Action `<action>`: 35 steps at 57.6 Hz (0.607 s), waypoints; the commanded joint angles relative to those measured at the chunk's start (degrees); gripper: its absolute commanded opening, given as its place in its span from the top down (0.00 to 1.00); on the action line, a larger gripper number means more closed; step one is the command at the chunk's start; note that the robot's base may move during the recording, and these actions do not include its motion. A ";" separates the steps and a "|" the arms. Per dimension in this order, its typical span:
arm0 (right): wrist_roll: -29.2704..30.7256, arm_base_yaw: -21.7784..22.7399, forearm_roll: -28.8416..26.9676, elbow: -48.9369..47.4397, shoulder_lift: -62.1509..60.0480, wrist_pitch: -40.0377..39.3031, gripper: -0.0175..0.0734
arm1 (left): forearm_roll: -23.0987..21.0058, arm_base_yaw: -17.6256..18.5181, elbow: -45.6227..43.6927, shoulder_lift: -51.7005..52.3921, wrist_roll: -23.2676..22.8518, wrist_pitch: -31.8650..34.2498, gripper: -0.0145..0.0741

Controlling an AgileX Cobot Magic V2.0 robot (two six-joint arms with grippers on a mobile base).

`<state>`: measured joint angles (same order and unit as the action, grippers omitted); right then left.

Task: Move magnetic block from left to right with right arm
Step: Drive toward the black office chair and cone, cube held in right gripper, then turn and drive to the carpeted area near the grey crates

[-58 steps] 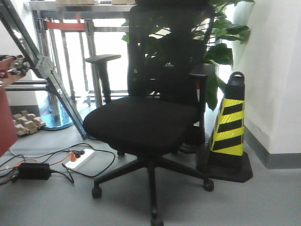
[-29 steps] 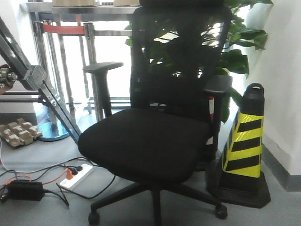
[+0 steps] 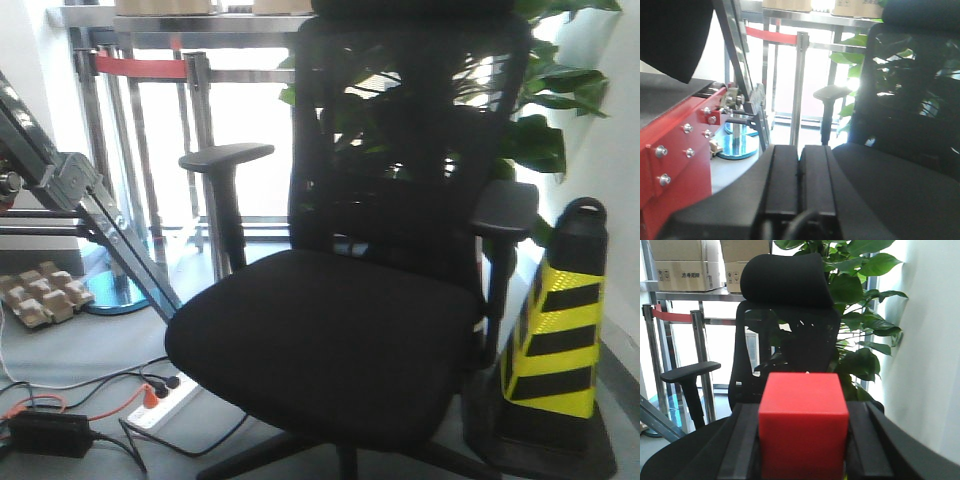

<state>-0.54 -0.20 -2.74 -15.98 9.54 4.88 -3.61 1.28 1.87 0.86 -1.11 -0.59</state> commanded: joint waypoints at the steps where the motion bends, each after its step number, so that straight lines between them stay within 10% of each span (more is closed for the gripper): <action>1: 0.54 0.42 0.57 -1.68 0.64 -5.21 0.48 | -0.39 -0.03 0.40 0.42 -0.21 5.27 0.97; 35: 0.54 0.42 0.57 -1.68 0.64 -5.21 0.48 | -0.39 -0.03 0.40 0.42 -0.21 5.27 0.97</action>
<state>-0.54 -0.20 -2.74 -15.98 9.54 4.88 -3.61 1.28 1.87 0.86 -1.11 -0.59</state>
